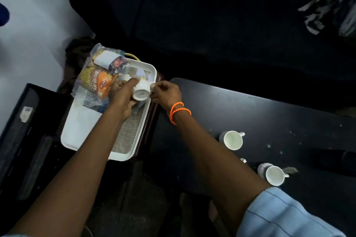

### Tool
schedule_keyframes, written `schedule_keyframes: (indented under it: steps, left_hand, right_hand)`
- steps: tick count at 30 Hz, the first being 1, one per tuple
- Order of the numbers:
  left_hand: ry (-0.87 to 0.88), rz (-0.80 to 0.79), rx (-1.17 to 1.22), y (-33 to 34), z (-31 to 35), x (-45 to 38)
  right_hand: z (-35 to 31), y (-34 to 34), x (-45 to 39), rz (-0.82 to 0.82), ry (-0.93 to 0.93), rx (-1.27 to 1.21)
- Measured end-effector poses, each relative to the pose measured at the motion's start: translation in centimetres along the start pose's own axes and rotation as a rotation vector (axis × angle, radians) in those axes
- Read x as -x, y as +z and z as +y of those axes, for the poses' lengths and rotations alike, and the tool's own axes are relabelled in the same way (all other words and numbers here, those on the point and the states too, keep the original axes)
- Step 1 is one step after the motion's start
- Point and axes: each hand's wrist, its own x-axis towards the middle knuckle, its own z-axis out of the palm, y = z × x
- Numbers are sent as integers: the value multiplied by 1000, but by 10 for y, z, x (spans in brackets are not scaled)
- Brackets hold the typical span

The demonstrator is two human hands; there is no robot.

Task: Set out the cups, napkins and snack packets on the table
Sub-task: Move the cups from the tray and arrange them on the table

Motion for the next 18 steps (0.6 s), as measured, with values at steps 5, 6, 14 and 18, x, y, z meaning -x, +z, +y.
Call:
schedule_keyframes:
  steps: [5, 6, 14, 18]
  left_hand:
    - [-78, -227, -2, 53, -23, 29]
    - [-92, -274, -63, 66, -31, 37]
    - [248, -634, -728, 197, -126, 116]
    - [507, -752, -979, 249, -177, 148]
  right_hand:
    - [5, -78, 12, -21, -25, -212]
    - [9, -100, 15, -13, -15, -210]
    - [64, -284, 54, 324, 31, -55]
    - [98, -352, 79, 505, 90, -49]
